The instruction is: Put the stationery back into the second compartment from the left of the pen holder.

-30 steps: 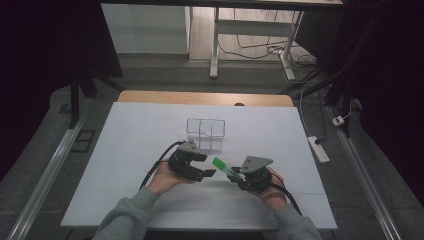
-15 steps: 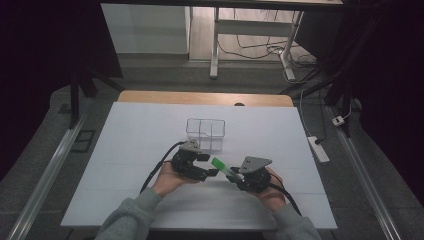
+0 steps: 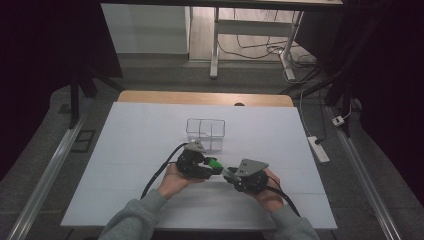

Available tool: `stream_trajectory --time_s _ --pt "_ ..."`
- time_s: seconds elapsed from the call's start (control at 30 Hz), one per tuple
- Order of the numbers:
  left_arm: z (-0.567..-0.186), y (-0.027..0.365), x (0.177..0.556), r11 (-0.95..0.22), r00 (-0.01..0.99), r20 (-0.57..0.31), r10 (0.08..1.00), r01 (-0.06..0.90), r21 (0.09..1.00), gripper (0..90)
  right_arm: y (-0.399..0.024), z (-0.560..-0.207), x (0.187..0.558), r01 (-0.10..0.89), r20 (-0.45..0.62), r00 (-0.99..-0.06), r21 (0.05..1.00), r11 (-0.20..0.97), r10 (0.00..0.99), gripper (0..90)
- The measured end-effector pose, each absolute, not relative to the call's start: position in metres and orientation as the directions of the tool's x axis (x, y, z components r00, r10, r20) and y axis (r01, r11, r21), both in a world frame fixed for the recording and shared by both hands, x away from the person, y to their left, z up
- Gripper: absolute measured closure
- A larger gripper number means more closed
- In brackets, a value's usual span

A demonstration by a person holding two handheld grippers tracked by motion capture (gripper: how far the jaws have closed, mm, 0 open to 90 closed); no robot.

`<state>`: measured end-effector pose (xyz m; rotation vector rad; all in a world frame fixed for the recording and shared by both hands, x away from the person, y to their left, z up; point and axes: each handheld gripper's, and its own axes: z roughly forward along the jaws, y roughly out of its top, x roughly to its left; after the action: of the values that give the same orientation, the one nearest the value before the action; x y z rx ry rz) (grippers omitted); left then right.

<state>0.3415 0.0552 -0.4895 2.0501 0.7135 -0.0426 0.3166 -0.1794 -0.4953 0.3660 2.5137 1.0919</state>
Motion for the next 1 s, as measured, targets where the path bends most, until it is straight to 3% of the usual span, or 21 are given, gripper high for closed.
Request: stream_trajectory --time_s 0.23,0.37,0.73,1.0 --pt "-0.489 0.057 0.343 -0.357 0.828 -0.377 0.414 0.529 0.77 67.8 -0.177 -0.498 0.316 0.068 -0.265 -0.893 0.72 0.69 0.365 66.1" --pt "-0.488 0.057 0.342 -0.362 0.83 -0.374 0.414 0.527 0.769 69.8 -0.179 -0.498 0.317 0.079 -0.25 -0.894 0.727 0.682 0.371 64.5" --pt "-0.478 0.076 0.345 -0.343 0.817 -0.336 0.468 0.518 0.784 70.9 -0.198 -0.49 0.326 0.214 -0.114 -0.871 0.786 0.58 0.477 46.5" --pt "-0.469 0.093 0.344 -0.324 0.821 -0.314 0.477 0.496 0.805 70.8 -0.224 -0.488 0.329 0.278 -0.078 -0.833 0.797 0.537 0.548 42.6"
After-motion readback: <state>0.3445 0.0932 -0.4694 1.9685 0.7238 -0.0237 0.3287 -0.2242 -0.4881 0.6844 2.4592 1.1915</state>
